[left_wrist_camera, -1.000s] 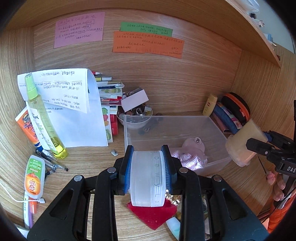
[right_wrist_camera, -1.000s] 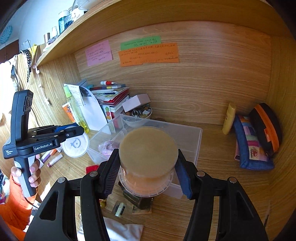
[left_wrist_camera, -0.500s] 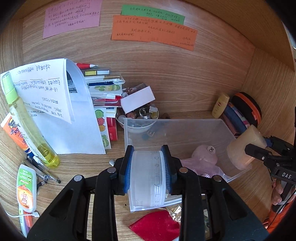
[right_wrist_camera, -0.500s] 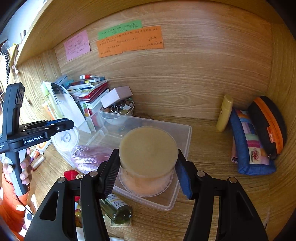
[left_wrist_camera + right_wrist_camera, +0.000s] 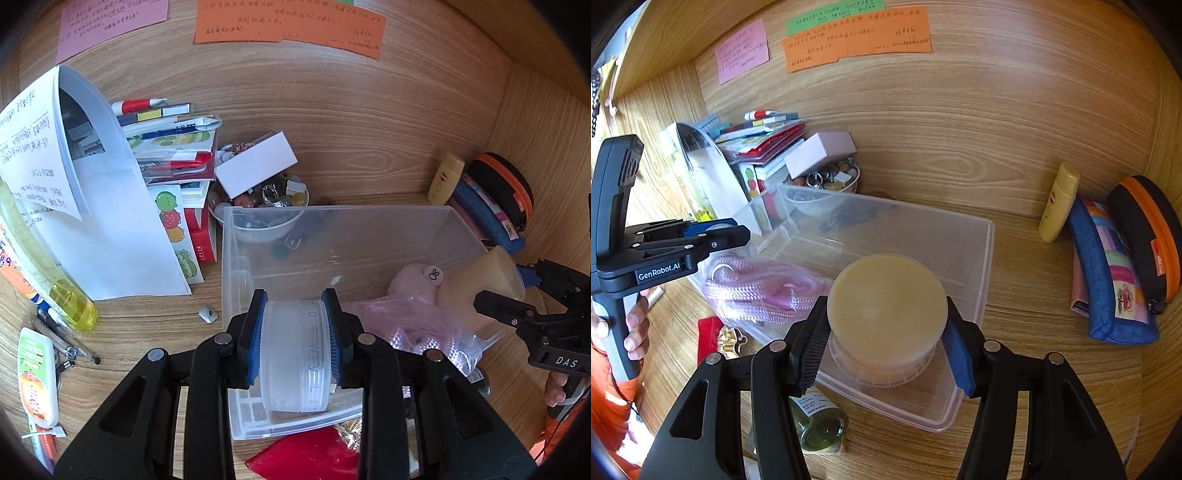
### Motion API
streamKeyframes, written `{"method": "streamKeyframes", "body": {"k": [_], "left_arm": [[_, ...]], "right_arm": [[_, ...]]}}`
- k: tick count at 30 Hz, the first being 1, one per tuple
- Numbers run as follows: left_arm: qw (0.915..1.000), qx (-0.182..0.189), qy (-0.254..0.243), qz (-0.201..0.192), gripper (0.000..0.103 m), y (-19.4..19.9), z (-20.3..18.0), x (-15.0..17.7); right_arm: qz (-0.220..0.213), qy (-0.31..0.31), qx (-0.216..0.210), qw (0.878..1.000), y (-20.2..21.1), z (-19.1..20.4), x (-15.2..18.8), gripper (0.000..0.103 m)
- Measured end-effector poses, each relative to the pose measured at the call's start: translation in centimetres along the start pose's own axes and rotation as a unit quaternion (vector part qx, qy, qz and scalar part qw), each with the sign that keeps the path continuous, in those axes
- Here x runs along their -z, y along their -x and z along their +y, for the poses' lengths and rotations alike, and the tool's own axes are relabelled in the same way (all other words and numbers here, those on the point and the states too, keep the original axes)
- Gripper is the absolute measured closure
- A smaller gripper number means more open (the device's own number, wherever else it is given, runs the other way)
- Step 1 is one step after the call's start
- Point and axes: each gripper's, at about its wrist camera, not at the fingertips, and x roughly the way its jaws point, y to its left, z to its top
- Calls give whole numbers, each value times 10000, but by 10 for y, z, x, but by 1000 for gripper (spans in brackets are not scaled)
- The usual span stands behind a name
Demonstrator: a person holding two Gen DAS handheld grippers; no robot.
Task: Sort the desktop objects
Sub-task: 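Carry the tape roll and candle jar over the clear box with both grippers, then release the tape roll and candle jar into the clear box with both grippers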
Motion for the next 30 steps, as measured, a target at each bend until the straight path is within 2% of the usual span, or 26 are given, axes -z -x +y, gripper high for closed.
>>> {"method": "streamKeyframes", "body": {"k": [4, 10, 20, 21, 23, 26, 28, 29, 30], "left_arm": [[10000, -9, 10, 62, 74, -3, -1, 3], [9998, -98, -132, 63, 74, -1, -10, 6], [9996, -164, -230, -45, 73, 11, -18, 4], [9995, -177, -231, -73, 68, 14, -18, 4], [9995, -151, -250, -125, 62, 19, -19, 4], [9991, -188, -311, -221, 56, 27, -22, 5], [9989, -186, -330, -259, 45, 32, -23, 6], [9989, -164, -327, -285, 37, 34, -23, 7], [9988, -158, -329, -335, 35, 38, -23, 8]], "right_arm": [[104, 57, 34, 9999, -5, 1, 4, 49], [89, 125, 3, 9999, -3, 4, 3, 55], [54, 336, 219, 9992, -1, 14, 3, 53], [59, 338, 204, 9992, -1, 15, 3, 51], [44, 330, 163, 9993, 1, 16, 4, 39], [-83, 405, 200, 9989, 8, 22, 5, 32], [-127, 444, 219, 9987, 12, 25, 5, 28], [-151, 449, 213, 9986, 14, 27, 5, 25], [-166, 457, 208, 9986, 15, 29, 5, 23]]}}
